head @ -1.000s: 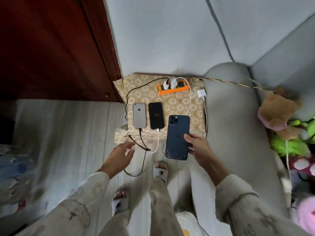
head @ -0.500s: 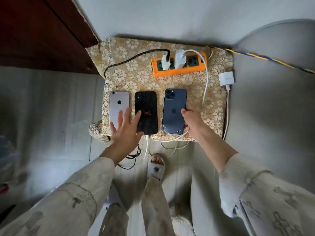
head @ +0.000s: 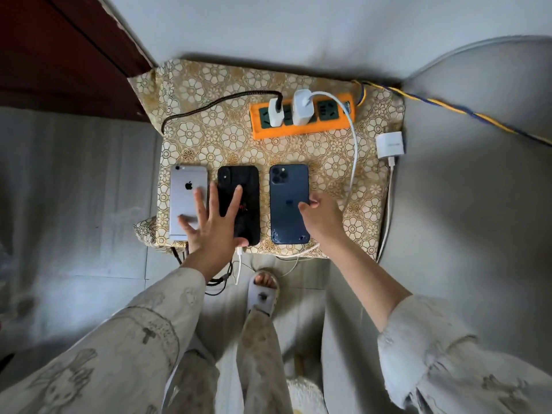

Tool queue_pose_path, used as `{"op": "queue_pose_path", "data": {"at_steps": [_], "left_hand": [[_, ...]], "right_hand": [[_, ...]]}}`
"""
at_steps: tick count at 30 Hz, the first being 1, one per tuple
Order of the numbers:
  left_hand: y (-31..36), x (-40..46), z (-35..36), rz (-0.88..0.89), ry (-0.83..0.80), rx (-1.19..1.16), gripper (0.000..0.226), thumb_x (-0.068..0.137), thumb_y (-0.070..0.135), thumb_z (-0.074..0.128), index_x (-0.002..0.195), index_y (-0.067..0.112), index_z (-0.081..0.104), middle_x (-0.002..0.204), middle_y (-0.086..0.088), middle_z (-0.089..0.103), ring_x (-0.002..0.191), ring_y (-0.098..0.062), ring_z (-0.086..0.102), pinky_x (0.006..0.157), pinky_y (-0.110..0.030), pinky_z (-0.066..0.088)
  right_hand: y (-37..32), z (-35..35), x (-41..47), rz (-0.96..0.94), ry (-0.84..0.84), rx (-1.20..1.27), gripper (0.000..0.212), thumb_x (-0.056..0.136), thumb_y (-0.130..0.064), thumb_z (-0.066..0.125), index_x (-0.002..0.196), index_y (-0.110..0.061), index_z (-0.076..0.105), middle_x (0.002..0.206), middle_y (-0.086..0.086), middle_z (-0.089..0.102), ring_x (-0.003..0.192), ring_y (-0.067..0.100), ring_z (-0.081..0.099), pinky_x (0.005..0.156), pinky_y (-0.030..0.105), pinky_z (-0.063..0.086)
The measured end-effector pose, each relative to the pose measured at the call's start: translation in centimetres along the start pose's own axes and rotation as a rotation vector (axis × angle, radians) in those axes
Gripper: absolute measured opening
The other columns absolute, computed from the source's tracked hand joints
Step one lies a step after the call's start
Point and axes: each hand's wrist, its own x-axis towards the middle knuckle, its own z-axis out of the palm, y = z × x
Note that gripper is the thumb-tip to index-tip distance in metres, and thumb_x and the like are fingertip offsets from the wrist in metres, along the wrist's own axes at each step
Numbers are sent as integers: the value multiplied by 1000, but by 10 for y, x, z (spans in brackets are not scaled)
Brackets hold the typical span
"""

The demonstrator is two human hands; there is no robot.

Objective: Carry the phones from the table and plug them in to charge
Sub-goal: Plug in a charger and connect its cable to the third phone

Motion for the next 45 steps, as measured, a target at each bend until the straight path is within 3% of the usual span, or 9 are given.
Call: {"op": "queue_pose_path", "data": {"at_steps": [5,10,14,20,26,29,32,37,45], "left_hand": [[6,2,-4,-45,-37,-32,105,79,39,64,136,41,-25,150,-5,-33,136,-31,-31,104,-70,7],[6,3,-4,-45,-51,-26,106,80,40,62,134,42,-28,148,-5,-37,134,-32,-33,103,-70,7],[5,3,-2,-38,-45,-13,105,80,41,61,132,42,-30,148,-6,-37,135,-34,-32,103,-71,10],[4,3,-4,-41,-37,-7,106,79,41,62,132,43,-30,149,-5,-35,136,-33,-30,104,-71,11],[4,3,-3,-44,-31,-5,107,78,42,62,130,43,-31,149,-5,-34,136,-33,-30,105,-70,13],[4,3,-4,-42,-34,-9,106,79,41,61,127,44,-33,149,-5,-34,136,-33,-30,105,-71,13],[4,3,-4,-44,-40,-14,106,80,41,61,127,44,-34,148,-5,-35,136,-33,-31,105,-71,13],[4,2,-5,-47,-44,-40,106,79,40,62,130,43,-30,148,-4,-36,135,-32,-32,106,-71,11],[2,4,-2,-43,-39,-25,107,78,43,61,126,45,-35,149,-5,-35,135,-32,-32,104,-71,11]], "right_hand": [[-7,-26,-17,74,-148,33,34,92,-21,51,121,-4,55,130,11,56,115,24,57,100,32,43],[-13,-81,-17,-64,-38,50,21,92,-27,50,85,-17,66,83,1,71,75,12,68,66,20,55],[-12,-109,26,-106,418,-244,27,91,-23,49,109,-5,59,109,12,65,97,27,60,78,26,42],[-5,-98,80,3,421,-347,57,88,-19,55,133,6,29,137,23,42,126,35,40,103,37,33],[-7,-87,92,32,608,-292,52,87,-22,57,129,1,37,135,20,44,124,34,40,99,38,34],[-8,-91,87,-119,555,-156,51,83,-11,60,129,-3,41,132,16,50,120,30,48,99,38,42],[-19,-103,75,-365,479,-138,51,82,-4,60,130,-10,43,128,15,53,112,26,54,84,18,43],[-57,-120,75,-596,414,-623,54,81,-15,63,130,-25,44,126,7,59,110,27,56,84,36,45],[-105,-117,94,-705,287,-1058,36,79,-8,56,114,-16,56,113,12,64,106,35,56,79,40,46]]}}
